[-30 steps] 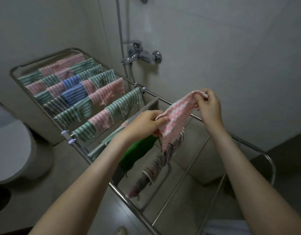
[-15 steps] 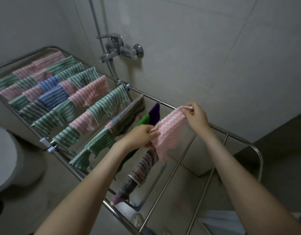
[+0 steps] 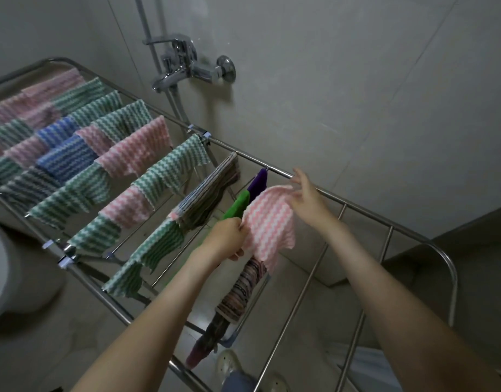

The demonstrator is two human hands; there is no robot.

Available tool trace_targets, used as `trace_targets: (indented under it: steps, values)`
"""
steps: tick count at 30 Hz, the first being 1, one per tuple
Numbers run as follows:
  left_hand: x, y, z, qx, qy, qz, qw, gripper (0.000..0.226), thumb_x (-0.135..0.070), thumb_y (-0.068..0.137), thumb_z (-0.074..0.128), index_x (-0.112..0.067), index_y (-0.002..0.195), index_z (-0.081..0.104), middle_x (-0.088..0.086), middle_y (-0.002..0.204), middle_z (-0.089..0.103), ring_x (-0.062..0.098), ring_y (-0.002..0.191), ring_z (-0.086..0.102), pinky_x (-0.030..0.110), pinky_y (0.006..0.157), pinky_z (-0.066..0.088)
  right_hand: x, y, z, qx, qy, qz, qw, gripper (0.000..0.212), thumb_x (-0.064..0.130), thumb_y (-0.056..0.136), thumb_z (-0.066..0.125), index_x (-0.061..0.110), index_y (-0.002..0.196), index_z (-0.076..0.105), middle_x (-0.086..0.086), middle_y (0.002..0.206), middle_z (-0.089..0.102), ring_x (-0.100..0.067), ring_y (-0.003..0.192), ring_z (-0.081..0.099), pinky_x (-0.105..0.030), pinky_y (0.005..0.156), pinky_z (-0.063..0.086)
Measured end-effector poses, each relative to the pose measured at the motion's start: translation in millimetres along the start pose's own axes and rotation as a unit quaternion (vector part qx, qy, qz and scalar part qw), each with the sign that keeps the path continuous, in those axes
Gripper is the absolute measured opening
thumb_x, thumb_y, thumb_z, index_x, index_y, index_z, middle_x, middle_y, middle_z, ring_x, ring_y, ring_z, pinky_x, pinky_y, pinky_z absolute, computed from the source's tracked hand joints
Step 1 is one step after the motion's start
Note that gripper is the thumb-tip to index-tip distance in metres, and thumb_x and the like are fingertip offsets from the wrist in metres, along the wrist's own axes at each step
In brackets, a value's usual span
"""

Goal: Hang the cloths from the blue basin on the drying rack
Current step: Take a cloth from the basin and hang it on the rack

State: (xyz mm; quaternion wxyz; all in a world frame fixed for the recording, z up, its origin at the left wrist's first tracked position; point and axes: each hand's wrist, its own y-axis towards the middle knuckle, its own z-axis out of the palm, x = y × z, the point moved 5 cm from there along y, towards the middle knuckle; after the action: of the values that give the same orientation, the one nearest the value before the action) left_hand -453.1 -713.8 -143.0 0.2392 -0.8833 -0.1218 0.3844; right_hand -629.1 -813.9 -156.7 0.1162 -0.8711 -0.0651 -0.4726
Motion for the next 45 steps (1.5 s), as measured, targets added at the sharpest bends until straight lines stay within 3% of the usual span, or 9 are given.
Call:
trace_targets:
  steps: [3, 7, 12, 16, 18, 22, 32, 37, 45]
  values:
    - [9, 8, 6, 0.021, 0.115, -0.044, 0.992, 0.029, -0.026, 0.094, 0.046, -0.005, 0.115, 0.046, 0.011, 0.106, 0.060, 0.023, 0.083, 0.061, 0.029, 0.062, 0.049, -11, -3, 27, 0.085, -0.120, -0.004, 0.989, 0.079, 0.022, 0.088, 0.063, 0.024, 0.150, 0.014, -0.005, 0.150, 0.036, -0.024, 0.134, 0.038, -0.047, 0.112, 0.027]
    - [4, 16, 21, 0.019, 0.133, -0.002, 0.991, 0.059, -0.040, 0.091, 0.053, -0.004, 0.136, 0.039, 0.014, 0.134, 0.050, 0.028, 0.118, 0.053, 0.034, 0.090, 0.044, -16, -8, 42, 0.119, -0.295, -0.047, 0.947, 0.033, 0.034, 0.097, 0.047, 0.018, 0.123, 0.058, -0.002, 0.140, 0.047, -0.016, 0.139, 0.026, -0.036, 0.108, 0.015]
    - [-12, 14, 40, 0.102, 0.134, 0.060, 0.984, 0.030, -0.030, 0.095, 0.051, -0.003, 0.105, 0.058, 0.016, 0.106, 0.066, 0.024, 0.086, 0.060, 0.028, 0.065, 0.041, -18, -6, 42, 0.109, -0.302, -0.070, 0.945, 0.029, 0.035, 0.097, 0.047, 0.019, 0.115, 0.063, 0.002, 0.135, 0.051, -0.015, 0.141, 0.025, -0.036, 0.108, 0.014]
    - [-17, 12, 44, 0.115, 0.173, 0.061, 0.976, 0.032, -0.027, 0.098, 0.048, 0.002, 0.107, 0.060, 0.015, 0.105, 0.066, 0.028, 0.093, 0.063, 0.028, 0.069, 0.043, -16, -11, 37, 0.080, -0.271, -0.094, 0.955, 0.030, 0.035, 0.097, 0.047, 0.020, 0.119, 0.061, 0.004, 0.137, 0.050, -0.013, 0.141, 0.025, -0.030, 0.108, 0.010]
    - [-14, 12, 41, 0.105, 0.158, 0.049, 0.981, 0.034, -0.031, 0.098, 0.046, -0.001, 0.104, 0.060, 0.013, 0.102, 0.066, 0.024, 0.085, 0.061, 0.026, 0.065, 0.041, -11, -15, 32, 0.054, -0.251, -0.100, 0.961, 0.029, 0.035, 0.097, 0.049, 0.021, 0.119, 0.060, 0.004, 0.137, 0.050, -0.014, 0.139, 0.027, -0.024, 0.103, 0.009]
    - [-13, 5, 24, 0.021, 0.119, 0.027, 0.992, 0.039, -0.035, 0.097, 0.047, -0.003, 0.117, 0.058, 0.013, 0.114, 0.065, 0.026, 0.104, 0.061, 0.030, 0.084, 0.045, 7, -26, 29, 0.054, -0.242, -0.119, 0.961, 0.028, 0.031, 0.094, 0.052, 0.022, 0.121, 0.057, 0.005, 0.130, 0.051, -0.015, 0.129, 0.033, -0.021, 0.092, 0.013]
    - [13, -66, -39, -0.218, 0.042, 0.017, 0.975, 0.026, -0.027, 0.096, 0.046, -0.012, 0.111, 0.062, 0.011, 0.110, 0.067, 0.027, 0.101, 0.061, 0.030, 0.078, 0.044, 94, -66, 63, 0.088, -0.128, -0.249, 0.956, 0.023, 0.021, 0.089, 0.062, 0.018, 0.112, 0.062, 0.004, 0.110, 0.059, -0.013, 0.106, 0.043, -0.034, 0.094, 0.034]
    - [74, -149, -81, -0.352, -0.008, -0.057, 0.934, 0.022, -0.024, 0.094, 0.050, -0.013, 0.107, 0.065, 0.009, 0.107, 0.069, 0.027, 0.101, 0.062, 0.032, 0.081, 0.045, 168, -98, 125, 0.162, -0.121, -0.341, 0.918, 0.022, 0.020, 0.088, 0.063, 0.015, 0.110, 0.063, -0.004, 0.105, 0.061, -0.022, 0.104, 0.048, -0.037, 0.094, 0.041]
    - [184, -271, -148, -0.466, -0.101, -0.129, 0.869, 0.011, -0.025, 0.090, 0.053, -0.023, 0.093, 0.064, 0.001, 0.093, 0.070, 0.021, 0.089, 0.066, 0.036, 0.085, 0.051, 285, -165, 237, 0.295, -0.069, -0.411, 0.860, 0.024, 0.015, 0.087, 0.065, 0.011, 0.111, 0.063, -0.004, 0.101, 0.063, -0.014, 0.091, 0.054, -0.011, 0.078, 0.038]
